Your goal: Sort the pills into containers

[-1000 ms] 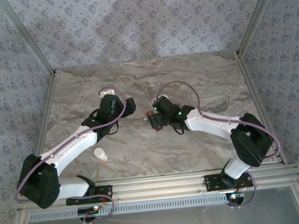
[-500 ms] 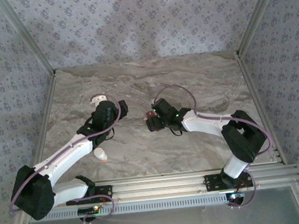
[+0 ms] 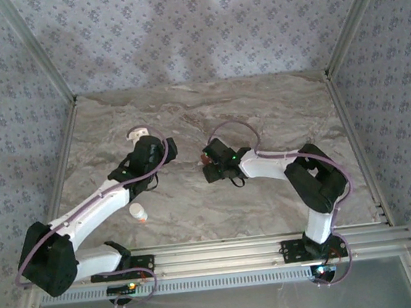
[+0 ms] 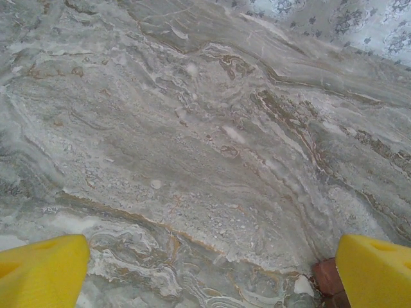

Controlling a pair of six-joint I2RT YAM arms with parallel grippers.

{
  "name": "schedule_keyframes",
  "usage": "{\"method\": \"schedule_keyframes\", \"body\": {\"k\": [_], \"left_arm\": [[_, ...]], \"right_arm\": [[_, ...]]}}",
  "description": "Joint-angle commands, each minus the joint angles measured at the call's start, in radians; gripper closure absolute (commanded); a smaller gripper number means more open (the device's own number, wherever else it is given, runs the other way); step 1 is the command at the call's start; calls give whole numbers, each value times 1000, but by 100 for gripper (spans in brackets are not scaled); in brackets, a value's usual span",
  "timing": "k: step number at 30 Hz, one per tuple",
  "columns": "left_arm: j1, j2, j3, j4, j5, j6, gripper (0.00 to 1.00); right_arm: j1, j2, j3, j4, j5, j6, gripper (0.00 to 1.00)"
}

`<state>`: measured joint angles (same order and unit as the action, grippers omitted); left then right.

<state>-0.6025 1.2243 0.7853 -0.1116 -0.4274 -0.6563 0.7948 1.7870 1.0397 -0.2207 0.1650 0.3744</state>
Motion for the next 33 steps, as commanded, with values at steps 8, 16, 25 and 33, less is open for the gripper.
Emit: {"method": "schedule_keyframes", "body": {"k": [8,16,25,33], "left_arm": [[-4,15,30,-1,32,-7,2],[-4,20,27,4,38,-12,2],[-4,46,39,6,77,-26,2],[-2,83,97,-12,207,-69,2]], "right_arm": [[3,43,29,-7,10,19,33],[4,53,31,2,-2,15,39],[2,61,20,32,-30,1,51],[-18,7,-24,74,-119,-16,66]]}}
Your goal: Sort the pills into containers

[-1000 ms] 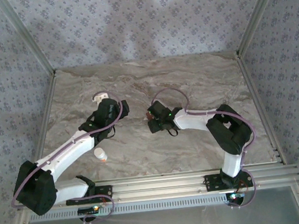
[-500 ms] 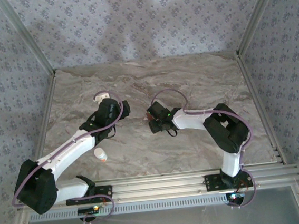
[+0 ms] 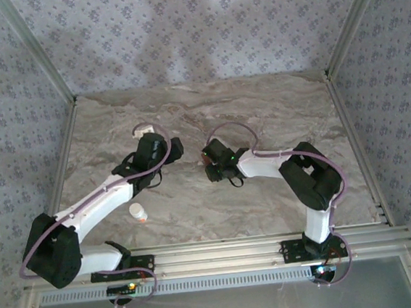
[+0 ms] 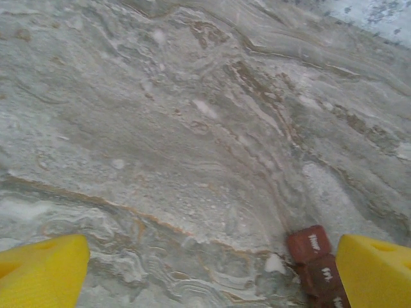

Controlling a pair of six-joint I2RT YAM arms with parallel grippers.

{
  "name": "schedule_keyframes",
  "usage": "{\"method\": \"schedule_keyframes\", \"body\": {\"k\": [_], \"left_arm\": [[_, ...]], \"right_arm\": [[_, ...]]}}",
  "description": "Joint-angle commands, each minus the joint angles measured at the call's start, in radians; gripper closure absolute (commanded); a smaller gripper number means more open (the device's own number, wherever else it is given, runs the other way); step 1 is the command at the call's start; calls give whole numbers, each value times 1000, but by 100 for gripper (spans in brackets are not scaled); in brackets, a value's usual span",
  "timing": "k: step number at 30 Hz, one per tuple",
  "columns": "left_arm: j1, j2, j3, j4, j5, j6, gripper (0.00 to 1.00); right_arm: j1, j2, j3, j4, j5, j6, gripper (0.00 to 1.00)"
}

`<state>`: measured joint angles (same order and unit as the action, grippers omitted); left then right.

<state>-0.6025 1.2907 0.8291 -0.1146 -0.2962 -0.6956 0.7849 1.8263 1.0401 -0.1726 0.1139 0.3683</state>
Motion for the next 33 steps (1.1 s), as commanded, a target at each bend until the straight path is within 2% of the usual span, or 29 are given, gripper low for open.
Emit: {"method": "schedule_keyframes", "body": {"k": [1,5,10,15,21,33], "left_arm": [[2,26,67,-14,112,-41,2],[31,65,104,14,291,-114,2],[65,119,116,144,503,-241,2],[66,162,139,270,636,-340,2],[62,179,132,384,686,-436,2],[50,197,127,437,692,-460,2]], "right_arm": [[-14,-50,-31,33,-77,-9,66],[-39,-125,-56,50,-121,16,66],[-67,-236,-81,62,-179,53,67],[-88,-313,-86,70,-212,88,67],[-103,-346,-71,80,-247,120,67],[-101,-343,-63,106,-279,153,67]]}}
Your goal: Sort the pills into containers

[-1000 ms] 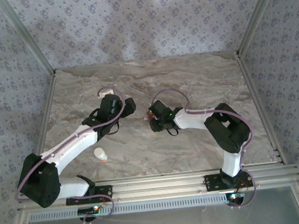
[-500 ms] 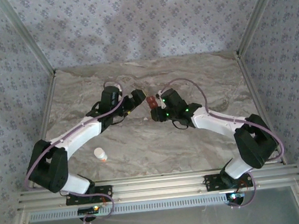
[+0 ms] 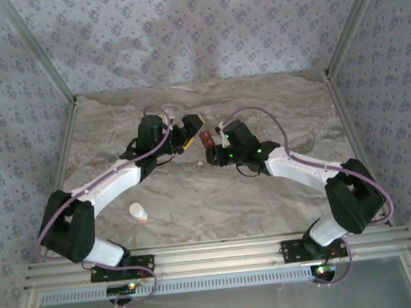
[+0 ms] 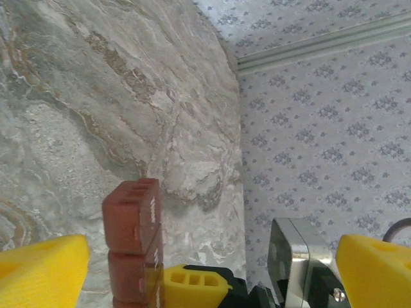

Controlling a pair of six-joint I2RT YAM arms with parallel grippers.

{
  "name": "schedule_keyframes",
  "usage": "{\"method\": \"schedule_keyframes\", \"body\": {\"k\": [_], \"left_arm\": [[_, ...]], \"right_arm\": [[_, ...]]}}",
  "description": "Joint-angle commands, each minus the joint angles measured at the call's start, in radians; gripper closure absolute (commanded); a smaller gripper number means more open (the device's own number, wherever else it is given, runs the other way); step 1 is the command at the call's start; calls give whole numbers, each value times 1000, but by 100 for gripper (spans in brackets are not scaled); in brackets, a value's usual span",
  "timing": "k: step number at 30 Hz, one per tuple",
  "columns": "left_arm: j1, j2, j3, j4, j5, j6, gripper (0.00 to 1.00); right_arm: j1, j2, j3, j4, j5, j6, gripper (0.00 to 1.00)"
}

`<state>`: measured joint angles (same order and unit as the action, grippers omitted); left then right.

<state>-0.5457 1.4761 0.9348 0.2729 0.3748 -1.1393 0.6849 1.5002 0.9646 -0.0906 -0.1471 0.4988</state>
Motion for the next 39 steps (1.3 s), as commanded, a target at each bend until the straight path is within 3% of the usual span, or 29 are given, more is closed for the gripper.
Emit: {"method": "schedule_keyframes", "body": {"k": [1,39], "left_arm": [[-7,13,22,57,22,-17,2],[-38,22,40,88,24,-35,2]], "right_arm": [[1,-15,13,25,-19,23,67],[51,53,47,51,-33,40,69]]}}
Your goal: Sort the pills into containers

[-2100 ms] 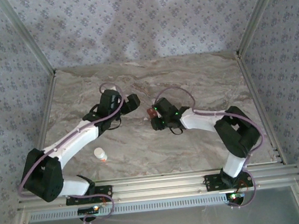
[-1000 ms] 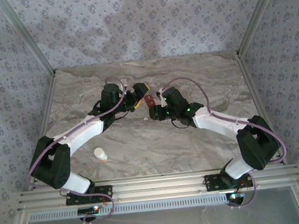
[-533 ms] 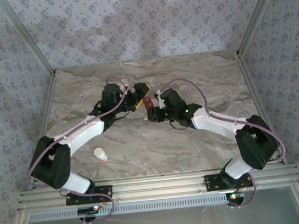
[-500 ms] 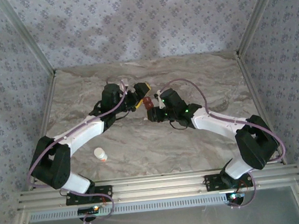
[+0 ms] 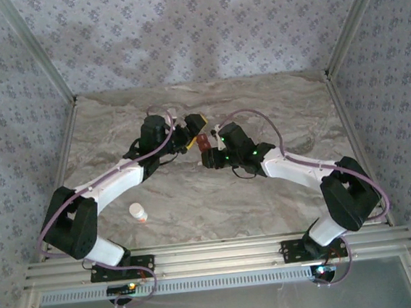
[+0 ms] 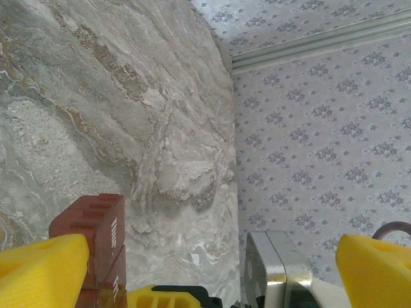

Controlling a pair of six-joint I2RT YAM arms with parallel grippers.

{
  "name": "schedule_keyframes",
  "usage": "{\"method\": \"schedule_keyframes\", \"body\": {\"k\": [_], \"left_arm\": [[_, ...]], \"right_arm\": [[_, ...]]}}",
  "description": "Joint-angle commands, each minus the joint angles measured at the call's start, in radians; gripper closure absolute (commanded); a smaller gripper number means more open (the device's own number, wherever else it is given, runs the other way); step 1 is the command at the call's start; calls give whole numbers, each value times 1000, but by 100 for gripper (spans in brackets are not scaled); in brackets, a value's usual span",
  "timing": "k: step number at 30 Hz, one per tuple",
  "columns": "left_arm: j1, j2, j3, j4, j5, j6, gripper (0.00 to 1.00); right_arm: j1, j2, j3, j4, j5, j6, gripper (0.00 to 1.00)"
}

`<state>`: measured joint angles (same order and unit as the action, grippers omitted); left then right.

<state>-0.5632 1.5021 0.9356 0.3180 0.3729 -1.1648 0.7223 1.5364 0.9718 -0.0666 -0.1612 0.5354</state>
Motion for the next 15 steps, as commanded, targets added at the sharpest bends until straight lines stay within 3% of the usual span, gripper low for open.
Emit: {"method": "schedule_keyframes", "body": {"k": [1,15], "left_arm": [[-22,-5,44,43,26,-9,2],[-35,-31,74,-4,-2,13,2]], "right_arm": [[15,18,39,27,-18,3,69],[12,28,26,28,-5,-7,70]]}}
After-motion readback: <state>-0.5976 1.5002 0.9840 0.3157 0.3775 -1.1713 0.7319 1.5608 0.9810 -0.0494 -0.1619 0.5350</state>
